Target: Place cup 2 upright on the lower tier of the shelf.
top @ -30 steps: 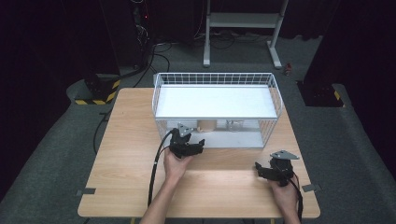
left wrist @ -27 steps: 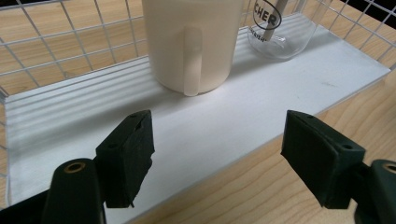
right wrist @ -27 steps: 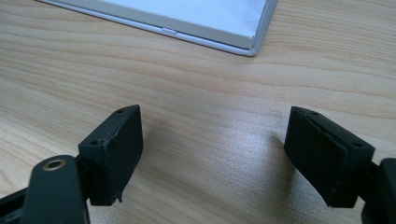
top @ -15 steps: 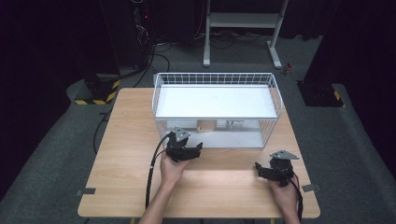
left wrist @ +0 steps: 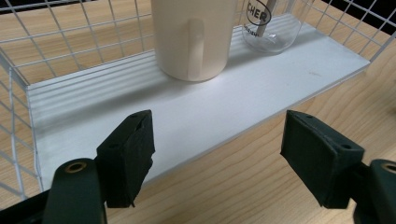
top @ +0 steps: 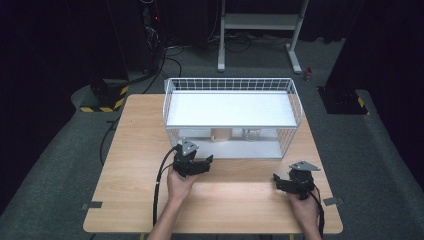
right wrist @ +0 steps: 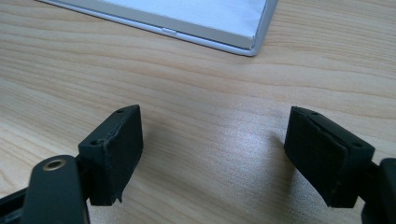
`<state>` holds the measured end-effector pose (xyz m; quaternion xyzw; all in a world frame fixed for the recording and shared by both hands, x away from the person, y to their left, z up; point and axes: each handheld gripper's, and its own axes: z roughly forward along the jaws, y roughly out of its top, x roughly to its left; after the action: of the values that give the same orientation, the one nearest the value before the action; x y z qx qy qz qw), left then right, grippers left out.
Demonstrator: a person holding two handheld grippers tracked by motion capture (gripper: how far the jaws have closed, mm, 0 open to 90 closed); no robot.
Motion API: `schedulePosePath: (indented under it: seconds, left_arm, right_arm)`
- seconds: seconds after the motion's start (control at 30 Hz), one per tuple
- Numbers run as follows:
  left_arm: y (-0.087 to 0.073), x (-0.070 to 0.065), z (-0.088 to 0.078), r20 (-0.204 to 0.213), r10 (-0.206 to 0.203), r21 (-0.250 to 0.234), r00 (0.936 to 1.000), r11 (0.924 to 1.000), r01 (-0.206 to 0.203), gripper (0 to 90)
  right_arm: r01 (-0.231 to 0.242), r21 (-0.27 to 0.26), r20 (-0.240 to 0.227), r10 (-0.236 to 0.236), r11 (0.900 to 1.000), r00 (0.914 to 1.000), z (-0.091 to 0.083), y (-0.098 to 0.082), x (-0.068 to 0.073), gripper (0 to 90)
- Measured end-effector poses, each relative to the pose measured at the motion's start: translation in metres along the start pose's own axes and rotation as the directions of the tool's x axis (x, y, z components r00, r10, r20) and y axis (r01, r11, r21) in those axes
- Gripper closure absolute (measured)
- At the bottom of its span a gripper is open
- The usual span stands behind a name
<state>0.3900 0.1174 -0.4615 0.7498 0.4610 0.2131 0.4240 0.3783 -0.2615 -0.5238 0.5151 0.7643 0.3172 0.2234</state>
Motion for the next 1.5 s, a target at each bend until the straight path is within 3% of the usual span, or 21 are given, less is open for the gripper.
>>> schedulePosePath:
  seconds: [0.73, 1.5]
  left_arm:
    - [-0.01, 0.013, -0.017, 0.003, -0.027, -0.015, 0.9996, 0.9995, 0.028, 24.8]
    - [-0.024, 0.021, -0.042, -0.029, -0.031, -0.033, 0.9991, 0.999, 0.03, 24.5]
  right_arm:
    - [0.0, 0.0, 0.0, 0.0, 1.0, 1.0, 0.0, 0.0, 0.0, 19.7]
    - [0.0, 0.0, 0.0, 0.0, 1.0, 1.0, 0.0, 0.0, 0.0, 19.7]
